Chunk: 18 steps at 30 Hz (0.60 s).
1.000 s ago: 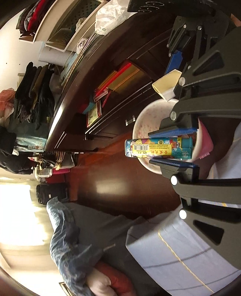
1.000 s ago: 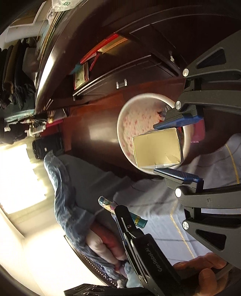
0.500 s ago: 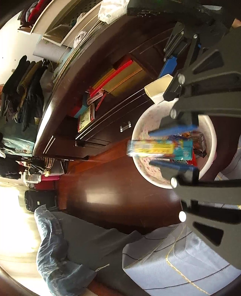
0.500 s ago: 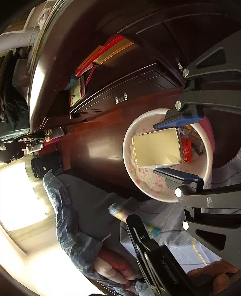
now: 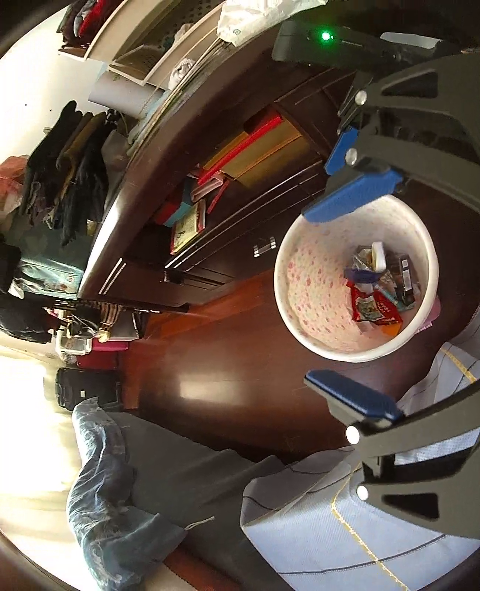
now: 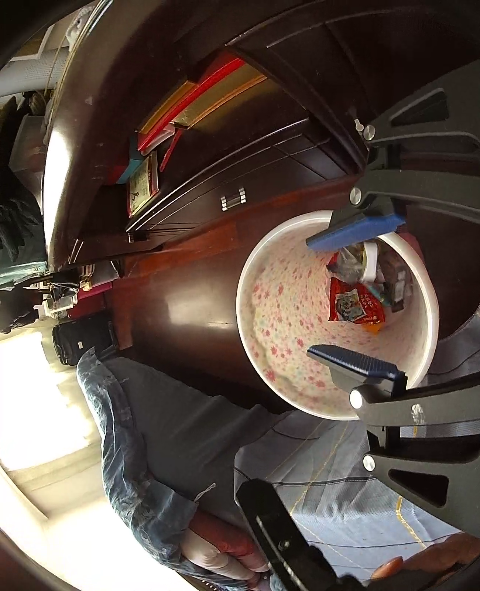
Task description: Collect trash
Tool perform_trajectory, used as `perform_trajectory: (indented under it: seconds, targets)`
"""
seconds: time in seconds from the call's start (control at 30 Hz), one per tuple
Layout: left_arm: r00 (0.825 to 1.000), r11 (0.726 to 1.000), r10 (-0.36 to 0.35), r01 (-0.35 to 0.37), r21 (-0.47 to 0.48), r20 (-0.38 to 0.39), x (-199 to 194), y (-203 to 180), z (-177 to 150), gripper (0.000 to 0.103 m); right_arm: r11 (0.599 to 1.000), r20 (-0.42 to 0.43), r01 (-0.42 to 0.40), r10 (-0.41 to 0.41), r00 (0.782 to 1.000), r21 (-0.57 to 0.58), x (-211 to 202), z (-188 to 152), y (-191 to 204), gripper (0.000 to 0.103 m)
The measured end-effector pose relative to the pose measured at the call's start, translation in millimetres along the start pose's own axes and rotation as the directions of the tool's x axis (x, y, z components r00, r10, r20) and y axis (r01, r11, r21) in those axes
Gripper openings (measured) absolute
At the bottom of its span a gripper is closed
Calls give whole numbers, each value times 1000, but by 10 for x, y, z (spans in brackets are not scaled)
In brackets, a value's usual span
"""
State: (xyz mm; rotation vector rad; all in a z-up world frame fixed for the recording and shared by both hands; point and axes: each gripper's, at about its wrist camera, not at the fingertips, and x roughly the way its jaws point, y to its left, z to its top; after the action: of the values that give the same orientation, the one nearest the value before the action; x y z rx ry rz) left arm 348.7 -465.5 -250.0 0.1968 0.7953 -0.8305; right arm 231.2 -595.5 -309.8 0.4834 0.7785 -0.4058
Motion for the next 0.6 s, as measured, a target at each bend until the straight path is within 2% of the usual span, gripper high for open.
perform_trajectory:
  seconds: [0.07,0.13,0.23,0.3,0.47,0.6]
  targets:
    - [1000,1000,6,-6,1,11,-88,-10,2,88,1000,2,11,-11,1000,-7,-61,-11,41,56]
    - [999,1000,18,-18,-1,27,-220,-14,-7,93,1000,9,17,-17,1000,-15,-148,-25,89,62]
    - [997,999,47,-47,-11,61,-482,11,-43,99,999,41,35,-34,999,-38,-344,-82,210,75]
    - [995,998,67,-65,-25,79,-682,45,-86,99,998,60,36,-33,998,-52,-478,-129,309,90]
    - [985,989,131,-123,-81,113,-1236,227,-232,99,996,68,-8,14,998,-85,-787,-280,578,97]
    - [963,969,220,-197,-152,155,-1830,446,-431,99,987,63,-45,55,996,-153,-1047,-454,907,99]
